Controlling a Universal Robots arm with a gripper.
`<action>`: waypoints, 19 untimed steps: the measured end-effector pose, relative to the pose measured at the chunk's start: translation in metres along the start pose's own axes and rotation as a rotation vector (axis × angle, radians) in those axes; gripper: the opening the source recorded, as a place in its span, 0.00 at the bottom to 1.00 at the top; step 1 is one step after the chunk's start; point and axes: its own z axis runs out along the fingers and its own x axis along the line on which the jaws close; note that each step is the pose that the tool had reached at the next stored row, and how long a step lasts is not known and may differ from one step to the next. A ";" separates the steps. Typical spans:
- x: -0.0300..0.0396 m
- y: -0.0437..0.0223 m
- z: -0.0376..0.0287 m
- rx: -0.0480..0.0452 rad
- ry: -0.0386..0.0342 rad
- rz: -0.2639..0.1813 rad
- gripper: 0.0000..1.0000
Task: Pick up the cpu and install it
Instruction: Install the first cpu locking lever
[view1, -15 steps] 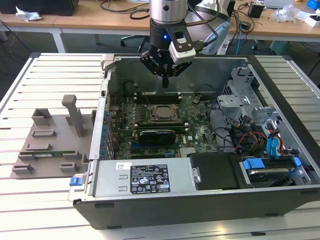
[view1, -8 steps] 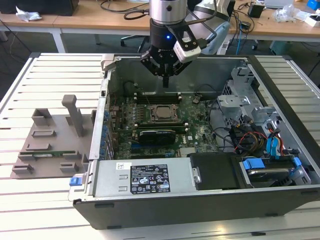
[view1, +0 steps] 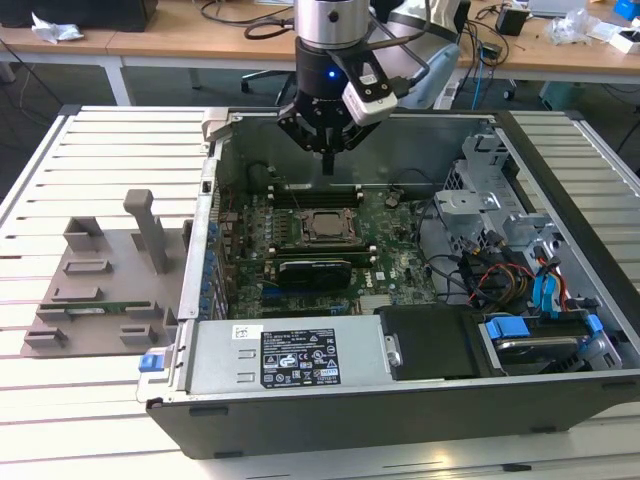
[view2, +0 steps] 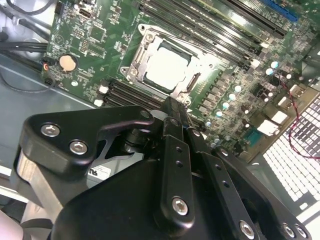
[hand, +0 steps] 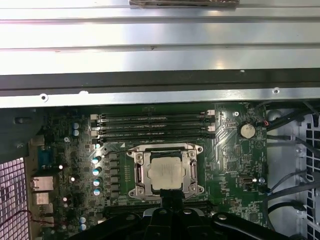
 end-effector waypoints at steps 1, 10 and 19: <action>0.0013 0.0000 0.0000 0.0000 0.0000 0.000 0.11; 0.0115 -0.0004 0.0001 0.0000 0.0000 0.000 0.11; 0.0203 -0.0008 0.0005 0.0000 0.0000 0.000 0.11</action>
